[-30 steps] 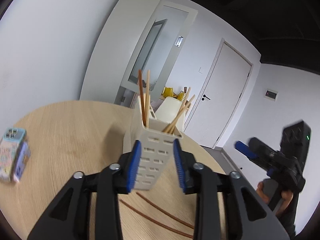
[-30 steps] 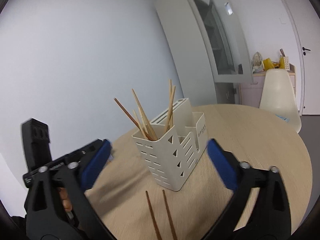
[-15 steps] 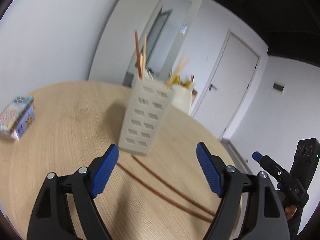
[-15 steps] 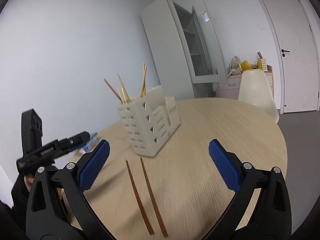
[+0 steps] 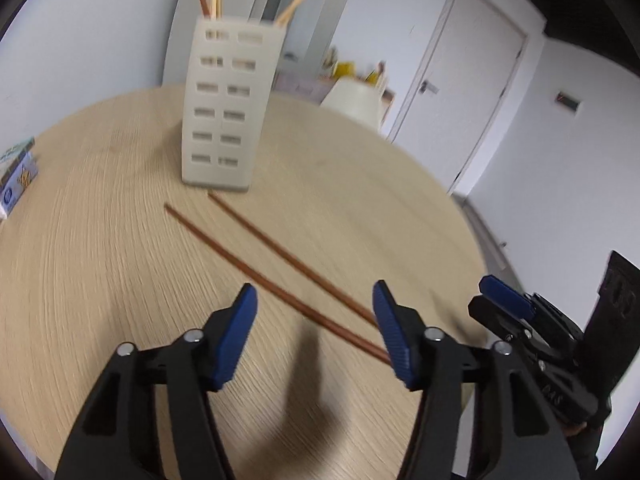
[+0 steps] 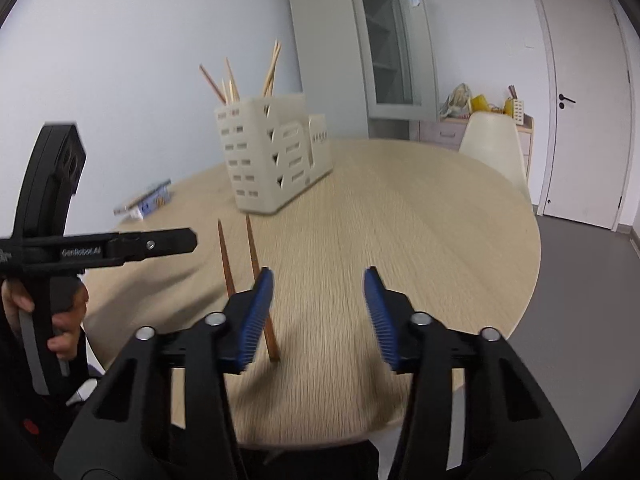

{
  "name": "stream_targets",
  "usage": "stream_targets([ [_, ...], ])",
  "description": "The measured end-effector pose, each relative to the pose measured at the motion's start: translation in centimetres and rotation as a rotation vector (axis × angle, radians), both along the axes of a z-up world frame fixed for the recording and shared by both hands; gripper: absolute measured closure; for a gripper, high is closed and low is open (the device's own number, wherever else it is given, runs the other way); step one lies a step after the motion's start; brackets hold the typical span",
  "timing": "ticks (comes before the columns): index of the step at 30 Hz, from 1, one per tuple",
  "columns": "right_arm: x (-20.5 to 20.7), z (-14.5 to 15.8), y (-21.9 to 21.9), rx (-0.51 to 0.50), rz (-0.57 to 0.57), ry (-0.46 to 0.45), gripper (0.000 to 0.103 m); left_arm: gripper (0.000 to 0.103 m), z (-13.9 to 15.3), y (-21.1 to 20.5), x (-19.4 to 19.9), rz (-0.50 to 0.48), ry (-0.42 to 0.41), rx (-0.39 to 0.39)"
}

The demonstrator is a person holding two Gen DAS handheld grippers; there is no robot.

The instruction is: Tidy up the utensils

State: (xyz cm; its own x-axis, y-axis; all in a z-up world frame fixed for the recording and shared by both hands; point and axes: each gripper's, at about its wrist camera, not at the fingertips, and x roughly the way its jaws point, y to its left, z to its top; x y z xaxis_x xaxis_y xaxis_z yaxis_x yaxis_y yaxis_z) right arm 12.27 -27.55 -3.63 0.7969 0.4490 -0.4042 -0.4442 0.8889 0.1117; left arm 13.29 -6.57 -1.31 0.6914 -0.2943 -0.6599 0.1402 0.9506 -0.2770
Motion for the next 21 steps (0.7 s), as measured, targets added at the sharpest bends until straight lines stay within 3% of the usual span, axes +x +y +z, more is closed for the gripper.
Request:
stream_targets([
  [3,0.1,-1.1,0.9,-0.028,0.074,0.066,0.075,0.054,-0.6,-0.2,0.8,0.021,0.054,-0.020],
  [7,-0.3,-1.8,2.0,-0.077,0.125,0.087,0.076,0.055,-1.2,-0.8,1.7,0.047,0.115,-0.003],
  [10,-0.2,-2.6,2.6,-0.103,0.151,0.115,0.077,0.057,-1.7,-0.6,2.4,0.076,0.175,-0.032],
  [21,0.8,-3.3,3.8,-0.155,0.135,0.117,0.080,0.060,-2.2,-2.1,3.5,0.150,0.223,0.041],
])
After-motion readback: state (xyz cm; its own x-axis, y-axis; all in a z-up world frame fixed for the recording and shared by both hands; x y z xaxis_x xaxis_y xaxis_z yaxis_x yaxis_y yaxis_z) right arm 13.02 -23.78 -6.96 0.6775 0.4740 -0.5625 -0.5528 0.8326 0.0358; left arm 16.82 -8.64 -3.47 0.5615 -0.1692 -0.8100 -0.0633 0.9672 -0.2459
